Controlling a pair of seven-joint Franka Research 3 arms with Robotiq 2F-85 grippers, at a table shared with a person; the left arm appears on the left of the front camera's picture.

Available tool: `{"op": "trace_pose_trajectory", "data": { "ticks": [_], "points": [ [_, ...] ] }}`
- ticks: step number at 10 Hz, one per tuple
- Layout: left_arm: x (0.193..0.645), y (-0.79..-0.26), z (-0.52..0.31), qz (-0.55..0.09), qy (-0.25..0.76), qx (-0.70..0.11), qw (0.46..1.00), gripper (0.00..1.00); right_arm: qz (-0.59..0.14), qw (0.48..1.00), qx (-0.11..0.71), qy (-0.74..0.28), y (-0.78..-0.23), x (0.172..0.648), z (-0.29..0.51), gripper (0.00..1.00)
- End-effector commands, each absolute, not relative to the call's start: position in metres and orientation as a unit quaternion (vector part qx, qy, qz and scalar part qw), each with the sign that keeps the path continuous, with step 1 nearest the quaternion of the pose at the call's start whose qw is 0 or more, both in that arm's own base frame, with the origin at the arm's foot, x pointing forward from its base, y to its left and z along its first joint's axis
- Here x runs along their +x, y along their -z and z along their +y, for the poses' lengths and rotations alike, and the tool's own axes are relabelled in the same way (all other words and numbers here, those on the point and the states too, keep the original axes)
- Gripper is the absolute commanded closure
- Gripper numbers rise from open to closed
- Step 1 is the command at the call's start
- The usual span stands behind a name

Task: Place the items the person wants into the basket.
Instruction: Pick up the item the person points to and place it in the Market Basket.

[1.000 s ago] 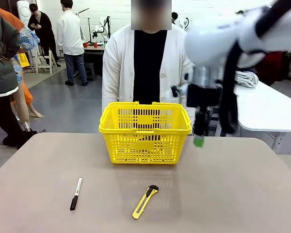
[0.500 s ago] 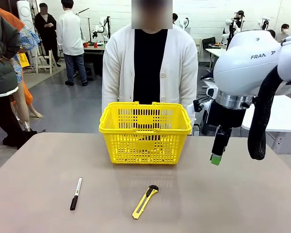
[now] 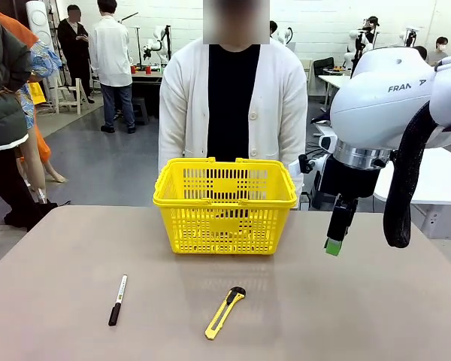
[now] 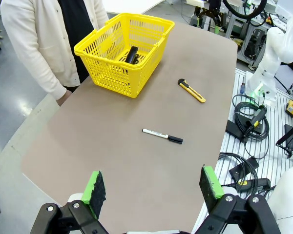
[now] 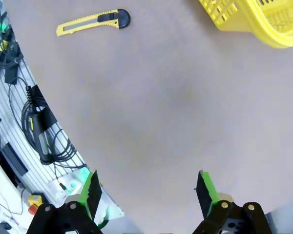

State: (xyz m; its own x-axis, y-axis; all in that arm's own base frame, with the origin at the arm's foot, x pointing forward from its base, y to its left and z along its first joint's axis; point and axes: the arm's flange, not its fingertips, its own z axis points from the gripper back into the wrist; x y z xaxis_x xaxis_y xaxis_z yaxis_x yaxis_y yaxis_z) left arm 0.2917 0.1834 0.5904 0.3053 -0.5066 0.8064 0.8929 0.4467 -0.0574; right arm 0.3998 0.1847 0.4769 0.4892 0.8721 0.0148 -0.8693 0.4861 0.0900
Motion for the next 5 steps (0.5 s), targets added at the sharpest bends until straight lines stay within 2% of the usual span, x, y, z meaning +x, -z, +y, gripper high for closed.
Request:
{"op": "trace_pose_trajectory", "data": {
  "ticks": [1, 2, 4, 5],
  "points": [
    [0.291, -0.592, 0.184, -0.378, 0.459, -0.262, 0.761, 0.00, 0.021, 0.862, 0.042, -0.505, -0.477, 0.398, 0.184, 0.00],
    [0.291, -0.592, 0.184, -0.378, 0.459, -0.262, 0.761, 0.00, 0.016, 0.862, 0.043, -0.505, -0.477, 0.400, 0.185, 0.00],
    [0.291, -0.592, 0.184, -0.378, 0.459, -0.262, 0.761, 0.00, -0.107, 0.829, 0.081, -0.543, -0.544, 0.344, 0.129, 0.00],
    [0.291, -0.592, 0.184, -0.378, 0.459, -0.262, 0.761, 0.00, -0.145, 0.812, 0.107, -0.554, -0.572, 0.317, 0.095, 0.00]
  ]
}}
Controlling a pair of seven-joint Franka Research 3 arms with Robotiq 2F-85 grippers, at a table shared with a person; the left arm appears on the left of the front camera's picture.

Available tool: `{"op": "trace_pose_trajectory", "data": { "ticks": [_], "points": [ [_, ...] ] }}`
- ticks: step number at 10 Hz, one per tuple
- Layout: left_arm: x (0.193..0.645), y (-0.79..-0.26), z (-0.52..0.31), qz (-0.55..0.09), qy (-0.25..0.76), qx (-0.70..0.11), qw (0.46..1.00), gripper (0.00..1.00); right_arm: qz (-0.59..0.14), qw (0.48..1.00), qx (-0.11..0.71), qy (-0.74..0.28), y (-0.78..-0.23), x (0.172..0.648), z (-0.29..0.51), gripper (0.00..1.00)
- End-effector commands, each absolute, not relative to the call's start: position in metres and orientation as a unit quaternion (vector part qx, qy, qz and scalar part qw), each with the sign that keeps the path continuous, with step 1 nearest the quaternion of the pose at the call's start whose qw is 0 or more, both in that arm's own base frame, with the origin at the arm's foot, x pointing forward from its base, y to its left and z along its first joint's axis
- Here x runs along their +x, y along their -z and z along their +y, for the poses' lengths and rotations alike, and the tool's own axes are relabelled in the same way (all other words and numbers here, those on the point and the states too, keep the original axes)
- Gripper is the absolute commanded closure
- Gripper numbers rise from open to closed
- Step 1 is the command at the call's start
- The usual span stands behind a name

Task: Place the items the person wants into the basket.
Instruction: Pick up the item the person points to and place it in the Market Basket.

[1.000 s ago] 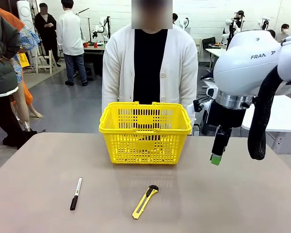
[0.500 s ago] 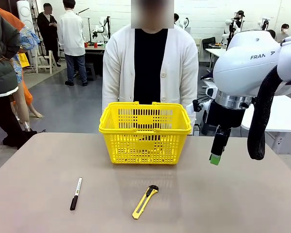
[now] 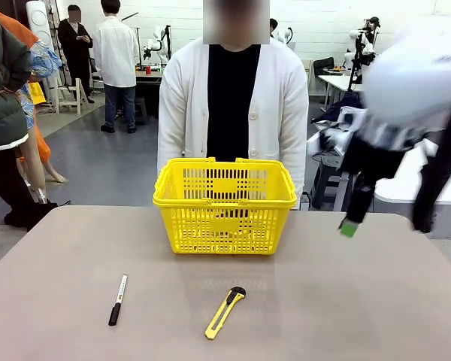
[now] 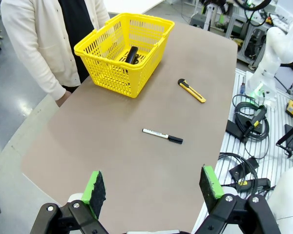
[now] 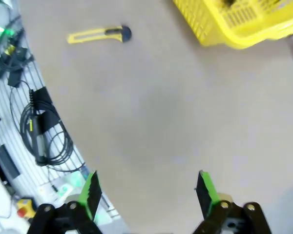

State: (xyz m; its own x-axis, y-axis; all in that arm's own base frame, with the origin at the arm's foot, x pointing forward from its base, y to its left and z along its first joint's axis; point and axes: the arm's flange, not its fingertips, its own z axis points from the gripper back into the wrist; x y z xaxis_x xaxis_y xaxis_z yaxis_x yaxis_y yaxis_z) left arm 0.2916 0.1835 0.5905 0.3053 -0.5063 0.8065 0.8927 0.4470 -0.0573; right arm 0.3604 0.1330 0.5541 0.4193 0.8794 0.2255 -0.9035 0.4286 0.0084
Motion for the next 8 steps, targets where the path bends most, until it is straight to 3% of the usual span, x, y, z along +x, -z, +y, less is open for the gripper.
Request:
{"op": "trace_pose_trajectory", "data": {
  "ticks": [1, 4, 8],
  "points": [
    [0.291, -0.592, 0.184, -0.378, 0.459, -0.262, 0.761, 0.00, -0.184, 0.800, 0.129, -0.557, -0.594, 0.296, 0.059, 0.00],
    [0.291, -0.592, 0.184, -0.378, 0.459, -0.262, 0.761, 0.00, -0.255, 0.742, 0.212, -0.582, -0.613, 0.266, -0.045, 0.00],
    [0.291, -0.592, 0.184, -0.378, 0.459, -0.262, 0.761, 0.00, -0.319, 0.710, 0.264, -0.570, -0.601, 0.276, -0.141, 0.00]
  ]
}}
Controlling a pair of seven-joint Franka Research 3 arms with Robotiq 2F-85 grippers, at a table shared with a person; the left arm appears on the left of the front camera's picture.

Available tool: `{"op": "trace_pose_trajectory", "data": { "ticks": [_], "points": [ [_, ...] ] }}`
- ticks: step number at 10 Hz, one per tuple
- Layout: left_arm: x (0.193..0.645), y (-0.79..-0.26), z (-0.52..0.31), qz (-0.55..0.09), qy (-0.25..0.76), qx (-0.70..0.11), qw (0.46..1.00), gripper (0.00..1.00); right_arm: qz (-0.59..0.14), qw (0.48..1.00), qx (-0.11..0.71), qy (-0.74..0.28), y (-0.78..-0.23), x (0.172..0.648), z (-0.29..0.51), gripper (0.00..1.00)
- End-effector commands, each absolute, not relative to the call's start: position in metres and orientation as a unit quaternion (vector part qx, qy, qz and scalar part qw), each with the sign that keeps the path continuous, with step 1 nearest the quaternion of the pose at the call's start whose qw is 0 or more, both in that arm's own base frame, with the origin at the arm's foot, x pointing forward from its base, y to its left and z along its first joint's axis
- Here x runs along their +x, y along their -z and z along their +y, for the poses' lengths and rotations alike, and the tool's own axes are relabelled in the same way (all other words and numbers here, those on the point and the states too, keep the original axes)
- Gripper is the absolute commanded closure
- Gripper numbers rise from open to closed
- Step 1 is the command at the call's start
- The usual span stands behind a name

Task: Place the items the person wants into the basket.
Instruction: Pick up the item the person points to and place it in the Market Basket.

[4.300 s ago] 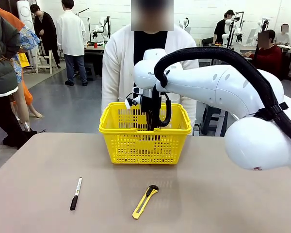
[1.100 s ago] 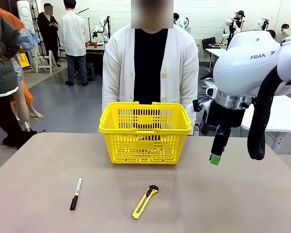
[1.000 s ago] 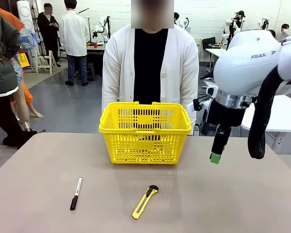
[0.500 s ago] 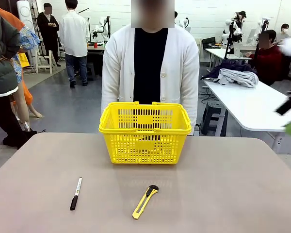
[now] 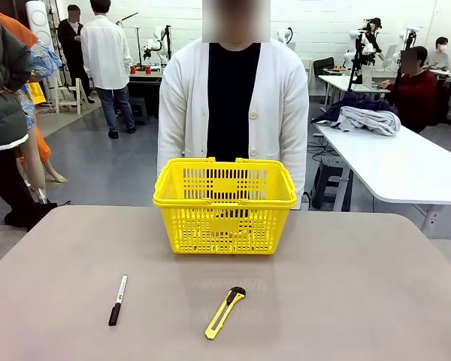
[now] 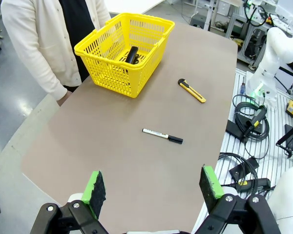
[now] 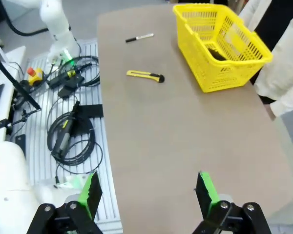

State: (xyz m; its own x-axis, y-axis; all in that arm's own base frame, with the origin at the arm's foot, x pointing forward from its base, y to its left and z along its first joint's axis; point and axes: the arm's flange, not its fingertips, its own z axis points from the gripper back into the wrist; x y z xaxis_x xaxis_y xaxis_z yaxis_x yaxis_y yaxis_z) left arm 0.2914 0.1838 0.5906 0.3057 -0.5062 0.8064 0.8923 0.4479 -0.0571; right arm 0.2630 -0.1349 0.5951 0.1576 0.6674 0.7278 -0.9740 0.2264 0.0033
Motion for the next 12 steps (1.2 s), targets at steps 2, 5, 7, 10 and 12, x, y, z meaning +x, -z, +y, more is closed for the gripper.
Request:
{"op": "trace_pose_trajectory", "data": {
  "ticks": [2, 5, 7, 10, 12],
  "points": [
    [0.291, -0.592, 0.184, -0.378, 0.459, -0.262, 0.761, 0.00, -0.359, 0.730, 0.263, -0.519, -0.591, 0.281, -0.168, 0.00],
    [0.291, -0.592, 0.184, -0.378, 0.459, -0.262, 0.761, 0.00, -0.373, 0.749, 0.272, -0.476, -0.578, 0.272, -0.193, 0.00],
    [0.291, -0.592, 0.184, -0.378, 0.459, -0.262, 0.761, 0.00, -0.376, 0.770, 0.260, -0.445, -0.575, 0.262, -0.199, 0.00],
    [0.291, -0.592, 0.184, -0.378, 0.459, -0.262, 0.761, 0.00, -0.370, 0.779, 0.255, -0.437, -0.573, 0.259, -0.194, 0.00],
    [0.291, -0.592, 0.184, -0.378, 0.459, -0.262, 0.761, 0.00, -0.368, 0.780, 0.252, -0.438, -0.578, 0.259, -0.210, 0.00]
  ]
}}
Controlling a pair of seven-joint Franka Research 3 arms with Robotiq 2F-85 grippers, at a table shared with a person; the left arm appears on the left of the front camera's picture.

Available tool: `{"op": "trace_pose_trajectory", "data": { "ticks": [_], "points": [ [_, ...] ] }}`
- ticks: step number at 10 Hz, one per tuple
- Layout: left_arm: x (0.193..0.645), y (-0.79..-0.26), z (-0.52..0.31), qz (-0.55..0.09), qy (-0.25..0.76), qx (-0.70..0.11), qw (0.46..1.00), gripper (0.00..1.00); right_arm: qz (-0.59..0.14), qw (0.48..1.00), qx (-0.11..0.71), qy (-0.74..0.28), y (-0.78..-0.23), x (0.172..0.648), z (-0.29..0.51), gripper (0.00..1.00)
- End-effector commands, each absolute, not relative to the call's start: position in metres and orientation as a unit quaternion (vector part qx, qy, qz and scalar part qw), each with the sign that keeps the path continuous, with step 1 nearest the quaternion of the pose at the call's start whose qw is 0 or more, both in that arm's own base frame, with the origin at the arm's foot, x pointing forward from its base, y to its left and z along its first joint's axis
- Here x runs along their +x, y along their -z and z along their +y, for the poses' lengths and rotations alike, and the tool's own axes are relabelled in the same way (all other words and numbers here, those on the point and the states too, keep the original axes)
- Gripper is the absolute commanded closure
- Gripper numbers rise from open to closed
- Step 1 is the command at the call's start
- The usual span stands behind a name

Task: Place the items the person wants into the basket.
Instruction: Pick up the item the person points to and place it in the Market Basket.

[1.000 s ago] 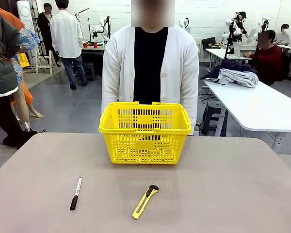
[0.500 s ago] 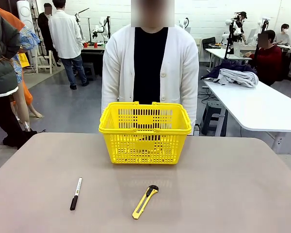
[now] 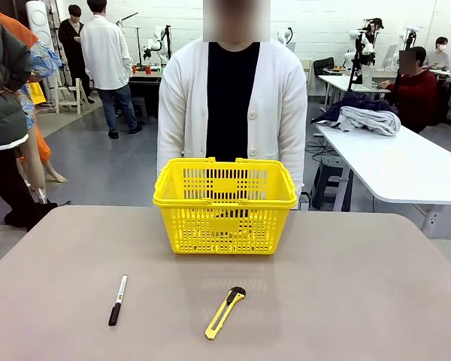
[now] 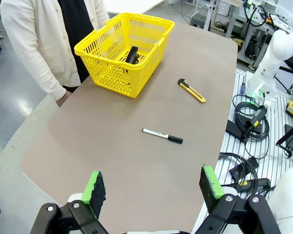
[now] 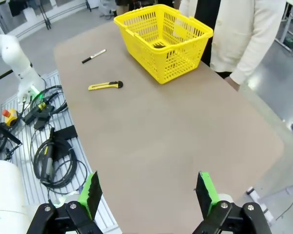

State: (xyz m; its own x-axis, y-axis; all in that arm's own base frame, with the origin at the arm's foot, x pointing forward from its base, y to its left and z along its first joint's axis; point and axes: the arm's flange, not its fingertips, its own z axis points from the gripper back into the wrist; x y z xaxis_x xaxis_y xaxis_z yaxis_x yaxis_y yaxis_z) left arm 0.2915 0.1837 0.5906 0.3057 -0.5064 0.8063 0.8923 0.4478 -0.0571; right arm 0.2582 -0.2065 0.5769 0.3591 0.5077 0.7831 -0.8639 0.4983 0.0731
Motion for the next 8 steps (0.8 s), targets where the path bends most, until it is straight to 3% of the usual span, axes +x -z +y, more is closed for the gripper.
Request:
{"op": "trace_pose_trajectory", "data": {
  "ticks": [1, 8],
  "points": [
    [0.2909, -0.5915, 0.1837, -0.378, 0.459, -0.262, 0.761, 0.00, -0.368, 0.780, 0.252, -0.438, -0.5775, 0.2589, -0.2095, 0.00],
    [0.2909, -0.5915, 0.1837, -0.378, 0.459, -0.262, 0.761, 0.00, -0.368, 0.780, 0.252, -0.438, -0.5775, 0.2589, -0.2095, 0.00]
  ]
}}
